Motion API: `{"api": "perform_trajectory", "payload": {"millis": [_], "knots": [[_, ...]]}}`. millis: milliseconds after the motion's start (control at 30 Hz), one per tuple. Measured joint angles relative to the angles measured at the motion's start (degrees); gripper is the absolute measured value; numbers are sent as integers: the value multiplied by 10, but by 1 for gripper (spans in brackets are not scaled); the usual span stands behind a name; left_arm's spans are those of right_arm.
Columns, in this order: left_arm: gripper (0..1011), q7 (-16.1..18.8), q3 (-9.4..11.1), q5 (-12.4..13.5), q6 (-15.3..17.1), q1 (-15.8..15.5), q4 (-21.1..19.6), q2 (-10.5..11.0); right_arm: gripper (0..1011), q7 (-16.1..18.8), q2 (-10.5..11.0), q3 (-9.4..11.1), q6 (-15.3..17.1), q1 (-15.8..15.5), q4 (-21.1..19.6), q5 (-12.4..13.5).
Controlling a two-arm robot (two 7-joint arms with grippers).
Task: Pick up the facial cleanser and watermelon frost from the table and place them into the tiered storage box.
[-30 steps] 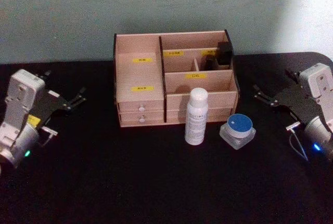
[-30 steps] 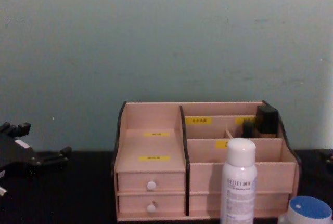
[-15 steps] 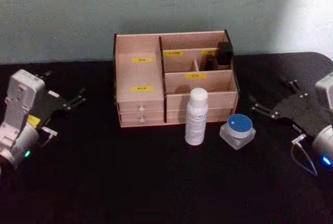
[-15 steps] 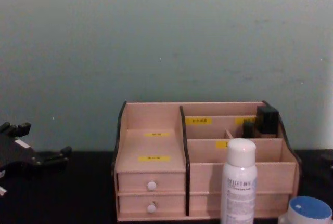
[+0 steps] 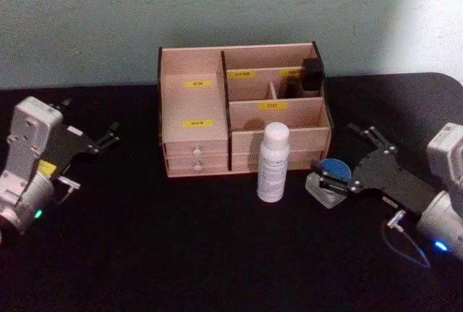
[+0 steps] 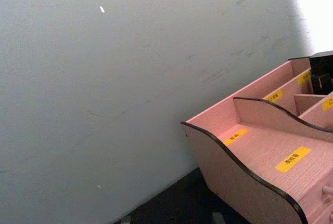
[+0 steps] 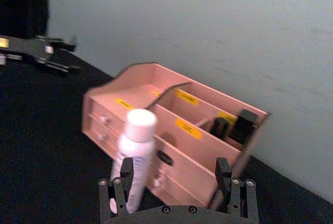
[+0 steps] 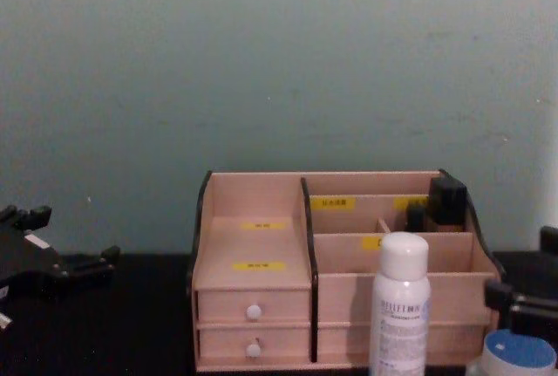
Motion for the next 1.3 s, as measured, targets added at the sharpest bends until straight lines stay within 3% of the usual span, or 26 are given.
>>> {"api": "perform_trajectory", "payload": {"millis": [200, 600, 1300], "knots": [[1001, 0, 0, 0, 0, 0, 0, 0, 1003, 32, -12, -11, -1, 10, 5, -1], [1001, 0, 0, 0, 0, 0, 0, 0, 1002, 74, -51, -23, 36, 42, 43, 5], [1001, 0, 0, 0, 0, 0, 0, 0, 1003, 103, -104, -23, 76, 84, 107, -4]]}}
